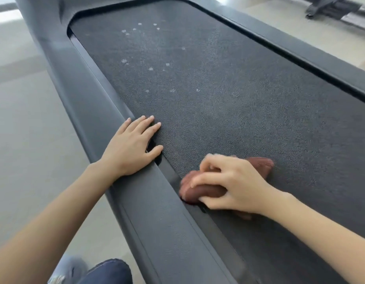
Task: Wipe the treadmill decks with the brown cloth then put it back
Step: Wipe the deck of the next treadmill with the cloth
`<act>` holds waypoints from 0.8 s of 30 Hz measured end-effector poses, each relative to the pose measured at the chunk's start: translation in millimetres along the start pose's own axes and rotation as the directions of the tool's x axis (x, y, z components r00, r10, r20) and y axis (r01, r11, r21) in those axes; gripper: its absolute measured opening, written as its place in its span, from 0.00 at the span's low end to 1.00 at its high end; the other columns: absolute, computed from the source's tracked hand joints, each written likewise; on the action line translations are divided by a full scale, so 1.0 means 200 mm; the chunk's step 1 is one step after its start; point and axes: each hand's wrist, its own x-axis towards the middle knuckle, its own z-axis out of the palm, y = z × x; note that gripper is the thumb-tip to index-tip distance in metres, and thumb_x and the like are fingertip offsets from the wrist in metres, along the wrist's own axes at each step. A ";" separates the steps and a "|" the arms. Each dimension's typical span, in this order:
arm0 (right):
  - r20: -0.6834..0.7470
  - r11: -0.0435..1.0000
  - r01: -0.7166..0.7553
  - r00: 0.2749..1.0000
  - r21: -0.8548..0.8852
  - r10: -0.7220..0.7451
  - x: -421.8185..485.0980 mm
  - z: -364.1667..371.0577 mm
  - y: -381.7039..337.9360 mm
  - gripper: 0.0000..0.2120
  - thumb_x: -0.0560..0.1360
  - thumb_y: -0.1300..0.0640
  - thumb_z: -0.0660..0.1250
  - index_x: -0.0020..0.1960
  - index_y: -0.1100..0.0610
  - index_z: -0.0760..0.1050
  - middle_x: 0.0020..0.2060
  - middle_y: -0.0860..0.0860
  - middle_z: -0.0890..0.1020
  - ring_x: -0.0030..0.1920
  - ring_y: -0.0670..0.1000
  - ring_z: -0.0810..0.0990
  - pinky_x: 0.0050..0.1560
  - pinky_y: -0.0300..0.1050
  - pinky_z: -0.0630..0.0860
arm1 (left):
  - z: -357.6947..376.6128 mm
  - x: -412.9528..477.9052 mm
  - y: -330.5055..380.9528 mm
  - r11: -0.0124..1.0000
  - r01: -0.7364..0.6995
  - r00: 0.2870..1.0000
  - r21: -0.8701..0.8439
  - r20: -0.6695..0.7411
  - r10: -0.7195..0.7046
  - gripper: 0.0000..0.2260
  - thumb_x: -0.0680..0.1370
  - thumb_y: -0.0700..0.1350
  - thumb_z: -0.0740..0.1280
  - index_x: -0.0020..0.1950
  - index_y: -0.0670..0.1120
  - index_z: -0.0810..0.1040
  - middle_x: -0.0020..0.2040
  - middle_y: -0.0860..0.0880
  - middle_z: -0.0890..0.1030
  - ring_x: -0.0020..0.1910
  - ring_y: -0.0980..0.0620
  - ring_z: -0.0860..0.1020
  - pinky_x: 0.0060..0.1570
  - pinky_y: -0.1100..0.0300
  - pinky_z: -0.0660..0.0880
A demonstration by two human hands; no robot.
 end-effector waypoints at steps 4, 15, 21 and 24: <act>-0.024 0.997 -0.070 0.997 -0.031 0.070 0.14 0.03 -0.01 0.10 0.66 0.50 0.74 0.46 0.49 0.82 0.43 0.51 0.78 0.42 0.52 0.77 0.41 0.49 0.75 | -0.01 -0.01 -0.01 1.000 -0.003 1.000 -0.007 0.005 0.003 0.27 0.78 0.59 0.57 0.76 0.52 0.57 0.77 0.51 0.56 0.76 0.53 0.51 0.73 0.56 0.41; 0.125 0.997 0.071 0.989 0.038 -0.075 -0.18 -0.05 0.01 0.11 0.65 0.49 0.71 0.47 0.44 0.82 0.45 0.48 0.78 0.42 0.48 0.77 0.40 0.45 0.74 | 0.00 0.02 0.01 0.997 -0.064 0.997 -0.029 0.027 0.065 0.28 0.77 0.63 0.50 0.76 0.54 0.55 0.77 0.54 0.53 0.76 0.55 0.49 0.74 0.54 0.42; -0.307 0.840 -0.540 0.810 -0.057 0.500 -0.09 -0.12 0.42 0.14 0.70 0.45 0.70 0.54 0.47 0.80 0.47 0.49 0.75 0.50 0.53 0.76 0.49 0.49 0.75 | 0.04 0.19 0.11 0.979 -0.186 0.980 -0.083 0.062 0.191 0.28 0.78 0.61 0.52 0.77 0.54 0.52 0.77 0.57 0.50 0.76 0.56 0.46 0.74 0.53 0.42; -0.442 0.611 -0.788 0.577 -0.080 0.687 0.03 -0.18 0.69 0.15 0.72 0.43 0.67 0.57 0.45 0.78 0.50 0.52 0.74 0.58 0.55 0.73 0.50 0.49 0.70 | 0.06 0.26 0.13 0.973 -0.213 0.975 -0.092 0.047 0.218 0.28 0.79 0.62 0.50 0.77 0.54 0.52 0.77 0.57 0.50 0.76 0.56 0.45 0.74 0.54 0.40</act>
